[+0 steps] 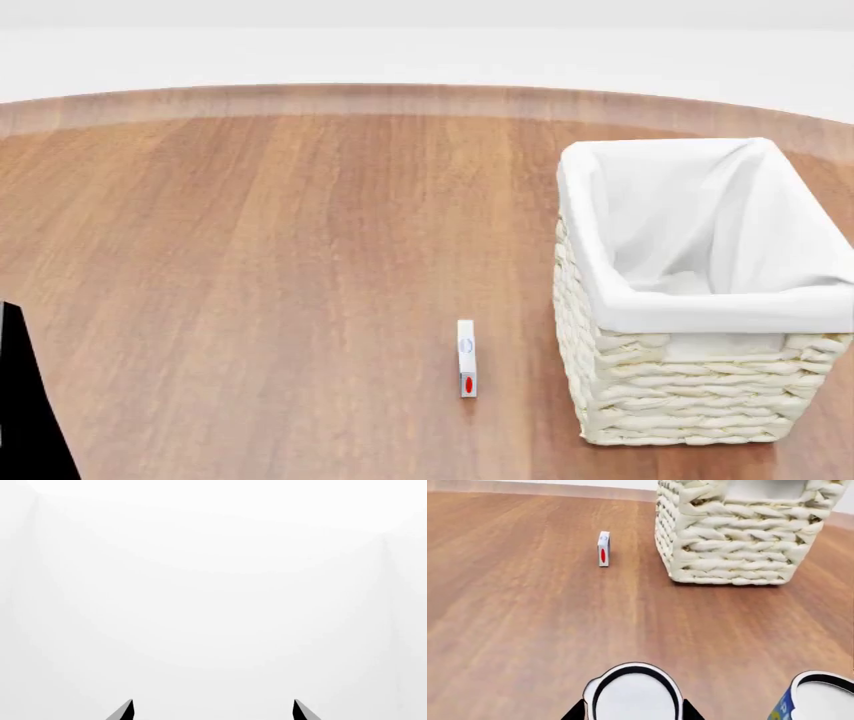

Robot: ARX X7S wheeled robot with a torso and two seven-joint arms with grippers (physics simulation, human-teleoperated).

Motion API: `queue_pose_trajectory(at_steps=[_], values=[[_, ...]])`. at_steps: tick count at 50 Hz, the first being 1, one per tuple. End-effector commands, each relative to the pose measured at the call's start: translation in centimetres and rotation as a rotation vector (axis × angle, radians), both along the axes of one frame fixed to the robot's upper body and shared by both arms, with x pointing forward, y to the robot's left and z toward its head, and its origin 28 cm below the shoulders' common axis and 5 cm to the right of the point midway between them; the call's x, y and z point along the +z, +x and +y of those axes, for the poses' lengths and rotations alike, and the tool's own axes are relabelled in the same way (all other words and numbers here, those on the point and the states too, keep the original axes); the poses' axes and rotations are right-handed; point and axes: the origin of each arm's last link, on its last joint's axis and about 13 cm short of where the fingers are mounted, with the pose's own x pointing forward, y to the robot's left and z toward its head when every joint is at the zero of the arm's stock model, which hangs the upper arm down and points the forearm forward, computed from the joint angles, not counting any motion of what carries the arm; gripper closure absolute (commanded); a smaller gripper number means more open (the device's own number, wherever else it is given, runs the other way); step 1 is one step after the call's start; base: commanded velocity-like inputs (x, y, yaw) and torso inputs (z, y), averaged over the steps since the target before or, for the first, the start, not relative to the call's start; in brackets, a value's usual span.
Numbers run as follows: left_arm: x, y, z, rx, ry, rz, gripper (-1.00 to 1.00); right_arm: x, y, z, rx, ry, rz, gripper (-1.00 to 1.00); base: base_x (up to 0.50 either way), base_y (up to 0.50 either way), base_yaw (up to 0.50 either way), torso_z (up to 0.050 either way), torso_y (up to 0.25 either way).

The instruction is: Pick up the tomato sauce, and put it in the basket.

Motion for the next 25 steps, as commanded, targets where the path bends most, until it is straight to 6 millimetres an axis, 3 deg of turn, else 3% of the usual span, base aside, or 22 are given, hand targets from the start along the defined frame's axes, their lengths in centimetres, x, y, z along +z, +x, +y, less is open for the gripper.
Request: queue_pose_trajectory(at_steps=[1,19,25], values=[[0.0,0.0,0.0,0.002,0.002,-0.001,-1.0,1.6,0.3,0.0,0.014,-0.027,-0.048,1.0,0.0,0.0,0.0,0.0,0.0],[0.0,-0.3,0.1,0.001,-0.002,-0.004,-1.0,9.9,0.7,0.1,0.033,-0.075,-0.284,1.0,0.0,0.0,0.0,0.0,0.0],[0.1,-0.4,0.1,0.002,-0.003,-0.004,-1.0,10.9,0.7,0.1,0.035,-0.085,-0.319,1.0,0.0,0.0,0.0,0.0,0.0]])
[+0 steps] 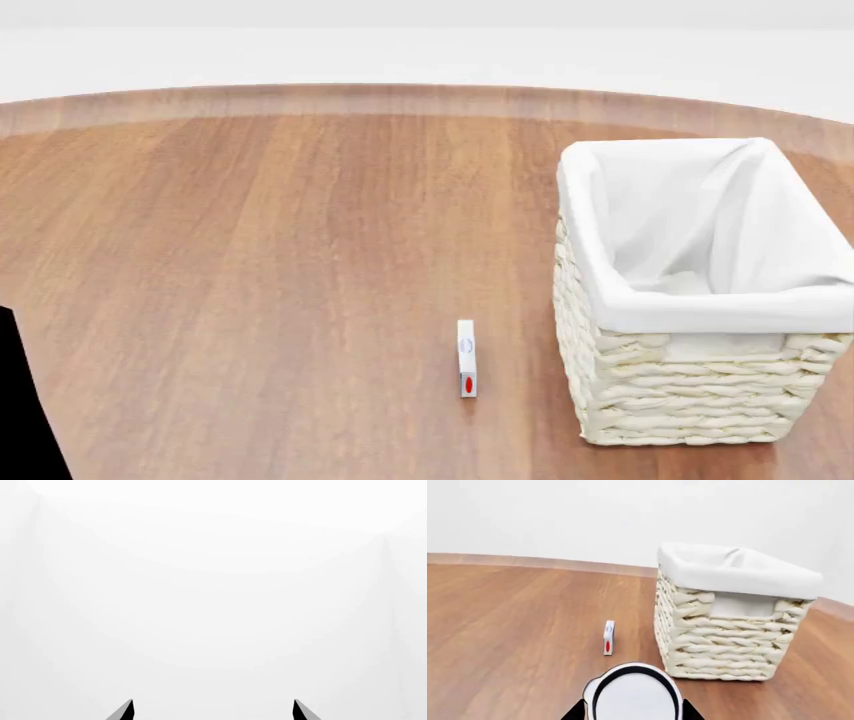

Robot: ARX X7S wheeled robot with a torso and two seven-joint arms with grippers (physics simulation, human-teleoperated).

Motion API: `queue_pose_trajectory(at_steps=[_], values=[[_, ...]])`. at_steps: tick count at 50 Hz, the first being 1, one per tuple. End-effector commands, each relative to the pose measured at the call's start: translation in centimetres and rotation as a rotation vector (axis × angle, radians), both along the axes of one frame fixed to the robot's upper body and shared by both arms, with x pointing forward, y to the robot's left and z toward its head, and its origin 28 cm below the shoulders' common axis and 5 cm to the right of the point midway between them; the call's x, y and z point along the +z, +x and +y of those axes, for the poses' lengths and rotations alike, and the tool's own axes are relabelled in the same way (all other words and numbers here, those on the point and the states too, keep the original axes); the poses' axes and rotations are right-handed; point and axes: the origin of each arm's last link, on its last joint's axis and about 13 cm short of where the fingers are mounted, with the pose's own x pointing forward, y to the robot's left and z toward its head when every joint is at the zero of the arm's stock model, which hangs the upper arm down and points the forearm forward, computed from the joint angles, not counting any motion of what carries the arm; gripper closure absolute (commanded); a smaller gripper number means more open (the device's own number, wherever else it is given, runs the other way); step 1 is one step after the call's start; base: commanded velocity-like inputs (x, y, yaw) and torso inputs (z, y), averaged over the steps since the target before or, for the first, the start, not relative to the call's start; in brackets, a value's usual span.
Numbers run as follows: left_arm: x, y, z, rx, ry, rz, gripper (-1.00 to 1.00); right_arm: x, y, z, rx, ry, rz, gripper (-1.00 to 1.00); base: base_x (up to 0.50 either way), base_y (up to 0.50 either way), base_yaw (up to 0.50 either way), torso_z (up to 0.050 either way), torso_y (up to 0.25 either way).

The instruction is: Pick up the tomato sauce, and put it in the basket.

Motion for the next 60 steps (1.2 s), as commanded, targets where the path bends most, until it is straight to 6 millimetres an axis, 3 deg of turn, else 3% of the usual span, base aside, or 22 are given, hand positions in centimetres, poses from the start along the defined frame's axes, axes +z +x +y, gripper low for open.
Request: queue_pose_trajectory(at_steps=[1,9,17,26,33,44,53,57,60], values=[[0.0,-0.1,0.0,-0.001,-0.001,-0.001,-1.0,3.5,-0.1,-0.1,0.0,-0.054,-0.114,1.0,0.0,0.0,0.0,0.0,0.0],[-0.1,-0.2,-0.1,-0.008,-0.001,0.002,-1.0,5.9,1.4,-0.8,-0.005,-0.111,-0.223,1.0,0.0,0.0,0.0,0.0,0.0],[-0.2,-0.2,-0.2,-0.007,0.005,0.008,-1.0,11.4,4.9,-1.4,-0.01,-0.181,-0.455,1.0,0.0,0.0,0.0,0.0,0.0],[-0.5,-0.3,-0.1,-0.001,0.004,0.013,-1.0,14.7,7.5,-1.4,0.02,-0.249,-0.571,1.0,0.0,0.0,0.0,0.0,0.0],[-0.6,-0.3,0.0,0.002,0.005,0.018,-1.0,15.5,9.6,-1.8,-0.011,-0.27,-0.602,1.0,0.0,0.0,0.0,0.0,0.0],[-0.5,-0.5,0.2,0.015,0.009,0.015,-1.0,15.9,14.8,-3.9,-0.075,-0.302,-0.592,1.0,0.0,0.0,0.0,0.0,0.0],[-0.2,-0.7,0.1,0.009,0.013,0.008,-1.0,17.6,18.6,-5.7,-0.119,-0.308,-0.596,1.0,0.0,0.0,0.0,0.0,0.0],[-0.2,-0.7,0.1,0.009,0.015,0.007,-1.0,17.3,21.5,-6.7,-0.136,-0.309,-0.543,1.0,0.0,0.0,0.0,0.0,0.0],[-0.2,-0.8,0.1,0.004,0.015,0.008,-1.0,17.7,22.5,-7.0,-0.123,-0.263,-0.514,1.0,0.0,0.0,0.0,0.0,0.0]])
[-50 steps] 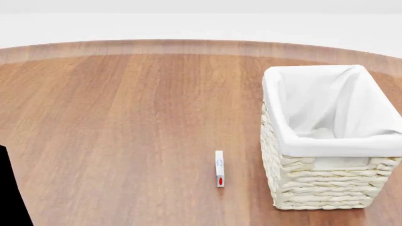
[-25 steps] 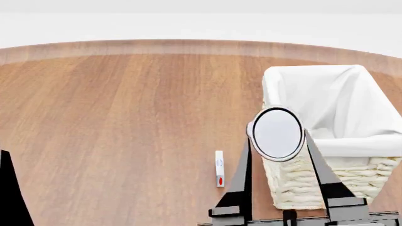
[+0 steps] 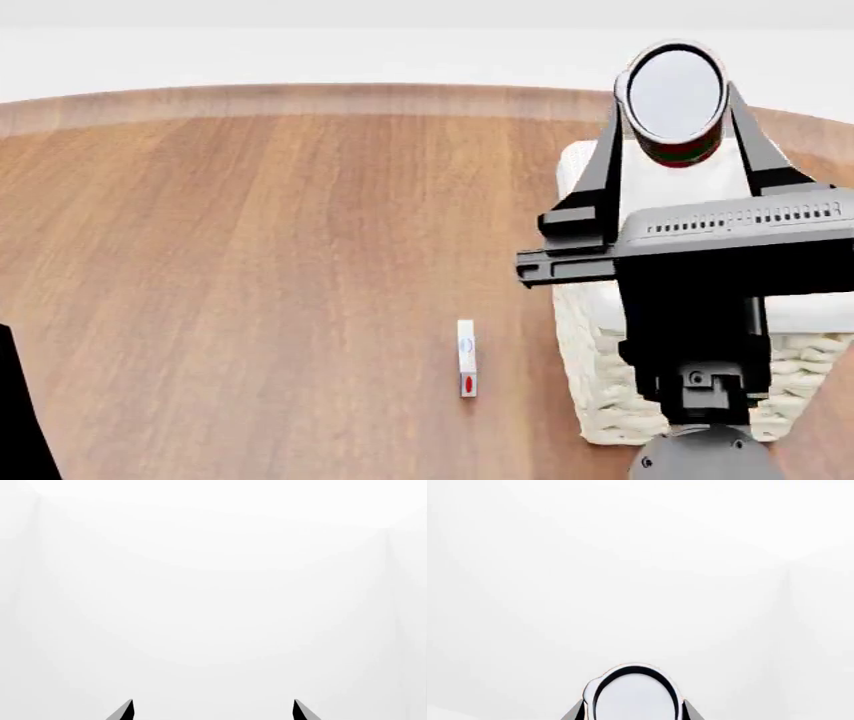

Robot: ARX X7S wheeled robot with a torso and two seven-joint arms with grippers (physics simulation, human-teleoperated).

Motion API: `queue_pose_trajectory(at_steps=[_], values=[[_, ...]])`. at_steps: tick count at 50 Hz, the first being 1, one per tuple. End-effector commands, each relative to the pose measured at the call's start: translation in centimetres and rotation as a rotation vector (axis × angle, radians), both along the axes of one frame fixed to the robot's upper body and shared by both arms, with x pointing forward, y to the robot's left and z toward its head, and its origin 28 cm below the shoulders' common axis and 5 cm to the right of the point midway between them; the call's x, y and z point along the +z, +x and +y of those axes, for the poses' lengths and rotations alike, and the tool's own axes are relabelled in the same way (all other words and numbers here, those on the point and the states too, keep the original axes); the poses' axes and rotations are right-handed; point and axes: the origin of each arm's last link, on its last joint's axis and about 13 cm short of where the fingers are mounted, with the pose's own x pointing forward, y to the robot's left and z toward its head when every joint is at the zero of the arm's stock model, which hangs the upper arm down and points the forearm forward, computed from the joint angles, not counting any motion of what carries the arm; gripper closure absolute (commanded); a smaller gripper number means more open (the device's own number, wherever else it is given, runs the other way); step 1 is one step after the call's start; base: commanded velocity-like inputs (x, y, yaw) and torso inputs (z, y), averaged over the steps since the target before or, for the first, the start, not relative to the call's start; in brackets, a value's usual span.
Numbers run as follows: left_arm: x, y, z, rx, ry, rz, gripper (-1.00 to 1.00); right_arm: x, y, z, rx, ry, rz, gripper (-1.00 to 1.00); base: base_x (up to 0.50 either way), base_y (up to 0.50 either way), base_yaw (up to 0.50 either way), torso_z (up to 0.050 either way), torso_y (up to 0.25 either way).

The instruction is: Pick up the tomato sauce, and put it in the basket.

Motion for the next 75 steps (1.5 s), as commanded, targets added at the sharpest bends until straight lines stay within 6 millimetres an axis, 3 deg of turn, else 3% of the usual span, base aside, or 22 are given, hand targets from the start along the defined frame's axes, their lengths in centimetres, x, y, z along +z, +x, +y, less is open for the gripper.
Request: queue_pose_trajectory(at_steps=[1,10,17,18,23,32,42,58,75], values=[[0.1,-0.2,0.0,-0.008,0.004,-0.003,-1.0,1.6,5.0,-2.2,-0.036,0.022,0.046,1.0,0.0,0.0,0.0,0.0,0.0],[0.6,-0.7,0.0,-0.018,0.009,-0.016,-1.0,1.2,10.2,-3.8,-0.041,0.051,0.211,1.0,0.0,0.0,0.0,0.0,0.001],[0.9,-1.4,0.0,-0.014,0.016,-0.023,-1.0,0.8,14.2,-4.6,-0.026,0.171,0.361,1.0,0.0,0.0,0.0,0.0,0.0],[0.9,-1.4,0.0,-0.013,0.016,-0.023,-1.0,-0.1,14.2,-4.8,-0.026,0.197,0.419,1.0,0.0,0.0,0.0,0.0,0.0],[0.9,-1.5,0.1,-0.007,0.019,-0.023,-1.0,-0.6,13.9,-5.2,-0.04,0.287,0.561,1.0,0.0,0.0,0.0,0.0,0.0],[1.0,-1.5,0.1,-0.008,0.021,-0.026,-1.0,-0.3,13.3,-5.6,-0.049,0.382,0.771,1.0,0.0,0.0,0.0,0.0,0.0],[0.9,-1.5,0.2,-0.002,0.021,-0.023,-1.0,-0.2,13.2,-5.6,-0.063,0.374,0.817,1.0,0.0,0.0,0.0,0.0,0.001],[0.8,-1.7,-0.1,-0.011,0.03,-0.017,-1.0,-2.2,12.4,-6.3,-0.083,0.396,0.915,1.0,0.0,0.0,0.0,0.0,0.0],[0.7,-1.6,-0.1,-0.01,0.03,-0.015,-1.0,-2.9,12.2,-6.3,-0.087,0.401,0.934,1.0,0.0,0.0,0.0,0.0,0.001]])
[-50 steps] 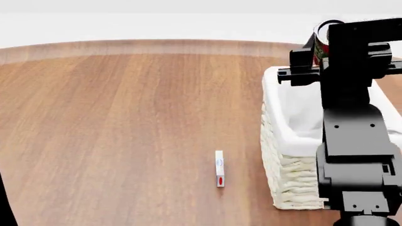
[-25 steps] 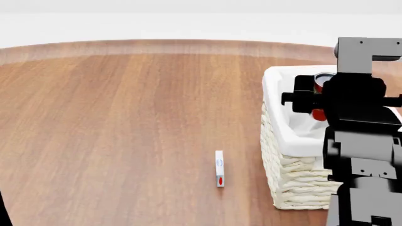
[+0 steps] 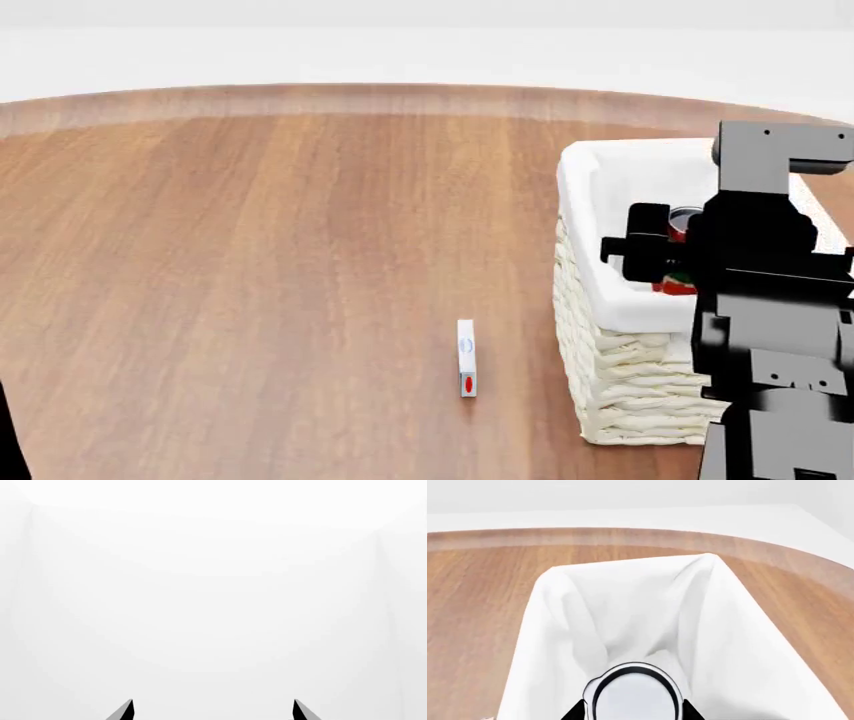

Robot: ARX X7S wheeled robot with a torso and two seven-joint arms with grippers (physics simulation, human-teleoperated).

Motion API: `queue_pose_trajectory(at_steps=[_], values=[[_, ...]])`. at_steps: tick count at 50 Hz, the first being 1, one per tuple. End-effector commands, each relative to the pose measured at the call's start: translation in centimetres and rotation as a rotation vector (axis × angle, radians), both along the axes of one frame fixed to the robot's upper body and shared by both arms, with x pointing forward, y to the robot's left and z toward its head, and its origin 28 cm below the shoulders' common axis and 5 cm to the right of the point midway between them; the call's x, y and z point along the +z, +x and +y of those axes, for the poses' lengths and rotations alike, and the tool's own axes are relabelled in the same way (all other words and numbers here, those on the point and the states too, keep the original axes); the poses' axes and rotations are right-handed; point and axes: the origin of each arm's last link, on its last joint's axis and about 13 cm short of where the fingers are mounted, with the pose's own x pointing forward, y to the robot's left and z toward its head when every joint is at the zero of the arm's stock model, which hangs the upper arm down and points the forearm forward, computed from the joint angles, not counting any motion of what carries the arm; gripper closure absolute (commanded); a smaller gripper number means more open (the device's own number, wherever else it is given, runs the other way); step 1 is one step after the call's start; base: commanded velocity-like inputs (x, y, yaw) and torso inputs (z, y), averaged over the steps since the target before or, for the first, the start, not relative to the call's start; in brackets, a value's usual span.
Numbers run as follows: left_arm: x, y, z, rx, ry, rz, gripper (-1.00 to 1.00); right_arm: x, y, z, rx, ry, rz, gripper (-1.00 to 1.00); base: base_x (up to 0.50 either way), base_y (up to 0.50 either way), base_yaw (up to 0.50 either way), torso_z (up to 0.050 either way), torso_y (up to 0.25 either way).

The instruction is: Pick up the tomato sauce, and put it in the basket.

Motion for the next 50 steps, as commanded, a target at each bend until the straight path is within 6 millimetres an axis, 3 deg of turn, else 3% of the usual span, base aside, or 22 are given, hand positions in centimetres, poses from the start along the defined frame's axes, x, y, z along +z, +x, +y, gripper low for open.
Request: queue_pose_trajectory(at_steps=[1,8,9,33,42,50], values=[[0.0,0.0,0.0,-0.001,0.001,0.001,-1.0,-0.3,-0.1,-0.2,0.014,-0.015,0.017,1.0,0.0,0.0,0.0,0.0,0.0],[0.0,0.0,0.0,-0.003,0.0,0.002,-1.0,-0.3,-0.1,-0.2,0.012,-0.014,0.015,1.0,0.0,0.0,0.0,0.0,0.0],[-0.1,0.0,-0.1,-0.003,0.002,0.002,-1.0,-0.3,-0.2,-0.2,0.008,-0.018,0.018,-1.0,0.0,0.0,0.0,0.0,0.0],[-0.1,0.0,-0.1,-0.005,0.004,0.003,-1.0,-0.4,-0.2,-0.3,-0.002,-0.022,0.008,-1.0,0.0,0.0,0.0,0.0,0.0],[-0.2,0.0,-0.1,-0.006,0.008,0.006,-1.0,3.1,1.5,0.0,-0.014,-0.198,-0.317,-1.0,0.0,0.0,0.0,0.0,0.0],[-0.5,0.1,-0.4,-0.016,0.012,0.014,-1.0,6.6,1.9,0.7,0.038,-0.273,-0.472,-1.0,0.0,0.0,0.0,0.0,0.0]])
